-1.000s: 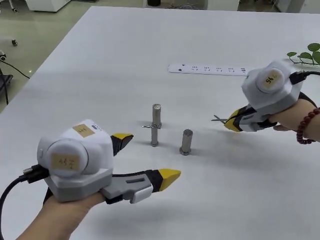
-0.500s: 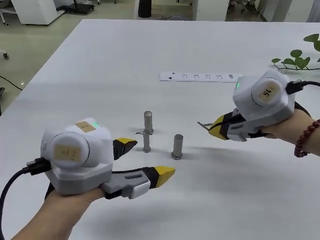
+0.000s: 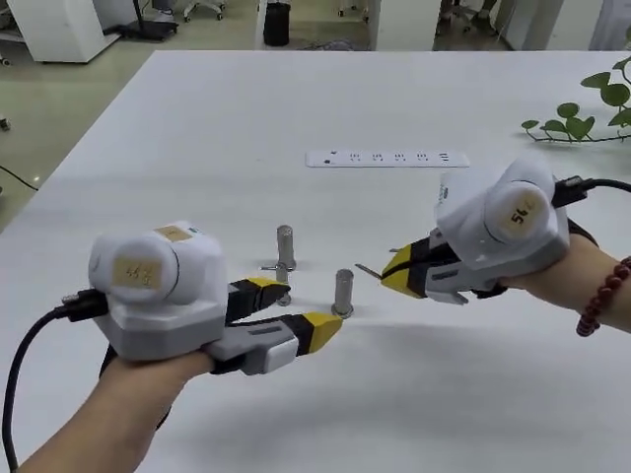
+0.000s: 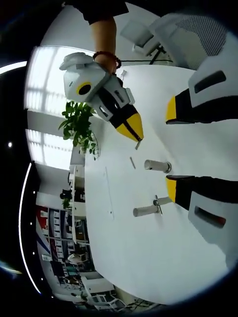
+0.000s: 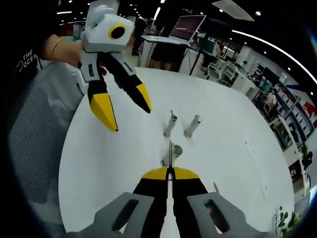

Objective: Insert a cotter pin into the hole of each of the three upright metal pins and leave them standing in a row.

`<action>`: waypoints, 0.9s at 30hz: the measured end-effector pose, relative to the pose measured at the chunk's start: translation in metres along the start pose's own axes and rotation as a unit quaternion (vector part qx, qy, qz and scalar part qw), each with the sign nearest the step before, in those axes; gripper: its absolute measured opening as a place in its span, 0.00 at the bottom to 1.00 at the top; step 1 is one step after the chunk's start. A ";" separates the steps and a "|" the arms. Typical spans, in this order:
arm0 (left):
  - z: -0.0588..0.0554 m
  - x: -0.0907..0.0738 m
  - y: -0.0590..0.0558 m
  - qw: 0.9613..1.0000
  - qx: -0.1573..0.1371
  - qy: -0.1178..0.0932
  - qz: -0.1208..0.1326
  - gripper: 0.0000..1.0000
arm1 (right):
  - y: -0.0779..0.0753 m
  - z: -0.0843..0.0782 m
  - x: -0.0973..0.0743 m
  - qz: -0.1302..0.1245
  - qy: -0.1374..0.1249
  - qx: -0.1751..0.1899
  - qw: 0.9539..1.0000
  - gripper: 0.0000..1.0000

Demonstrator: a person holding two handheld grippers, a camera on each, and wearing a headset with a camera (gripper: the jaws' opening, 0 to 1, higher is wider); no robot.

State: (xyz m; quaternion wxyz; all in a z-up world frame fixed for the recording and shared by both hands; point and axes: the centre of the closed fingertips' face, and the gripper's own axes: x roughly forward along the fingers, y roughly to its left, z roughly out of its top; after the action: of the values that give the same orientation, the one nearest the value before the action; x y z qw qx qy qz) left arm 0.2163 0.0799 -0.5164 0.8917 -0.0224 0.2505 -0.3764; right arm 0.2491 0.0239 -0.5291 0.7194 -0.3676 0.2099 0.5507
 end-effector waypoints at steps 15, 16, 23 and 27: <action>0.002 0.001 -0.005 0.999 -0.033 -0.004 -0.015 0.25 | 0.027 0.019 0.007 0.025 -0.014 -0.064 0.998 0.00; 0.002 0.002 -0.005 0.999 -0.034 -0.004 -0.016 0.25 | 0.028 0.020 0.007 0.027 -0.015 -0.066 0.997 0.00; 0.003 0.003 -0.009 0.999 -0.044 -0.007 -0.025 0.18 | 0.036 0.029 0.008 0.033 -0.023 -0.090 0.995 0.00; 0.004 0.003 -0.011 0.998 -0.050 -0.011 -0.031 0.14 | 0.040 0.033 0.008 0.035 -0.026 -0.104 0.994 0.00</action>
State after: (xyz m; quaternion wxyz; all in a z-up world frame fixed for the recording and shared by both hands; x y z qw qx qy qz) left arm 0.2128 0.0693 -0.5118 0.8798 -0.0786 0.2585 -0.3911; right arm 0.2102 0.0592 -0.5251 0.6628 -0.4182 0.1457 0.6038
